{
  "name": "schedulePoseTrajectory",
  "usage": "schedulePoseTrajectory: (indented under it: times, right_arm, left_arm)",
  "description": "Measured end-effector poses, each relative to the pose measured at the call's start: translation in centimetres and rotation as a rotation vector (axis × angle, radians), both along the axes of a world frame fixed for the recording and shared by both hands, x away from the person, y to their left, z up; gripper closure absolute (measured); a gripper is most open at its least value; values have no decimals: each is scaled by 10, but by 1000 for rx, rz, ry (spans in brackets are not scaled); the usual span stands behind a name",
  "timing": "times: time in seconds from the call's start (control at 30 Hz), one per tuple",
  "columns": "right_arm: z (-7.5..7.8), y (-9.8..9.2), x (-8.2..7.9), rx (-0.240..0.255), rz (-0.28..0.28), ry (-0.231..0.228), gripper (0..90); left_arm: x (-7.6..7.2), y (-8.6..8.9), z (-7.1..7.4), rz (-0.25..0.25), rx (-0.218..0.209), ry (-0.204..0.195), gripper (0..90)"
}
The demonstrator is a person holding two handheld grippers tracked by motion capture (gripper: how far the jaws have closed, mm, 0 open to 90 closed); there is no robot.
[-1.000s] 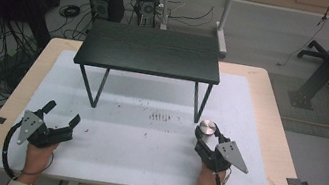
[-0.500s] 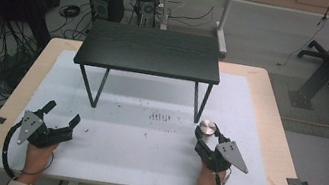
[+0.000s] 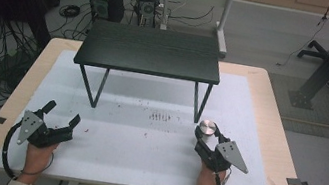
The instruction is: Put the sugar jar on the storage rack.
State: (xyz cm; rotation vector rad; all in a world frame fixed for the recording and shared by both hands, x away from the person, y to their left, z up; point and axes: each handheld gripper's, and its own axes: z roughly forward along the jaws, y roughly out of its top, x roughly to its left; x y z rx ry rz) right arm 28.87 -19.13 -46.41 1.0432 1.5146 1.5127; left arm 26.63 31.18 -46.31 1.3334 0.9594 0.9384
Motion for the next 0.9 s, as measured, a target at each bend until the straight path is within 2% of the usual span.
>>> schedulePoseTrajectory:
  times: [0.57,0.77,0.9]
  right_arm:
    - [2,1,0,-6,-6,6,426]
    - [2,-1,0,24,-4,4,427]
    - [3,-1,-1,20,1,10,427]
  left_arm:
    - [0,0,0,1,1,1,16]
    - [0,0,0,1,0,0,16]
    - [0,0,0,0,0,0,16]
